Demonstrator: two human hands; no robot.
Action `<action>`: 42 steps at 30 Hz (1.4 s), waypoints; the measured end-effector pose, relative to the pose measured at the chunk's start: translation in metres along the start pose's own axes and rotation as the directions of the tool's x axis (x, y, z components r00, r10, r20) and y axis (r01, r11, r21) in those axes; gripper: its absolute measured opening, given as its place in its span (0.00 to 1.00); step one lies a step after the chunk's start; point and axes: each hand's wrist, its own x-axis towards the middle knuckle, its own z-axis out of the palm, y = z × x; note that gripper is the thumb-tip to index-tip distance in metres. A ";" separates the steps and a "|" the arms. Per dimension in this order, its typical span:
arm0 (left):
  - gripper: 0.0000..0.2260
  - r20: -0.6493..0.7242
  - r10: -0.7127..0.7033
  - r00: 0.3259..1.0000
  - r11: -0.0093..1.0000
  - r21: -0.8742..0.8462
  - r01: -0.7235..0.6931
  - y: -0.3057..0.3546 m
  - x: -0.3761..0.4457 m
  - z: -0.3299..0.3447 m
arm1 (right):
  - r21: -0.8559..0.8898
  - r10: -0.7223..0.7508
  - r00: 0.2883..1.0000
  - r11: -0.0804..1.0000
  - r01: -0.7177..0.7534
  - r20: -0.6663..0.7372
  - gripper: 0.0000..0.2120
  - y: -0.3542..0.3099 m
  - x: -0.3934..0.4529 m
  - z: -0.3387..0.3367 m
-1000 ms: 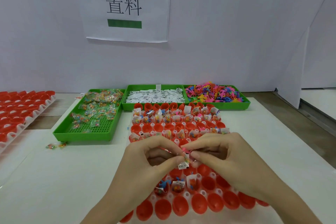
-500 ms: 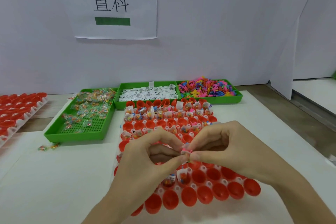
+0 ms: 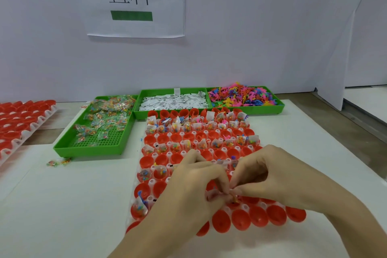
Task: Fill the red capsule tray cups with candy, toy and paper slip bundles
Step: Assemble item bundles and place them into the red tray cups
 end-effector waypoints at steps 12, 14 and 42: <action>0.04 0.110 0.103 0.989 0.982 0.148 -0.119 0.000 -0.001 -0.001 | -0.143 -0.035 0.999 0.989 0.031 -0.028 0.06 0.000 -0.002 0.001; 0.04 0.108 0.114 0.988 0.979 0.157 -0.130 0.000 -0.002 -0.001 | -0.125 -0.037 0.999 0.991 0.036 -0.005 0.06 -0.002 -0.004 0.000; 0.12 -0.132 0.050 0.990 0.933 0.360 0.001 -0.048 0.000 -0.051 | -0.052 -0.104 0.964 0.994 0.094 -0.244 0.18 0.009 0.000 -0.013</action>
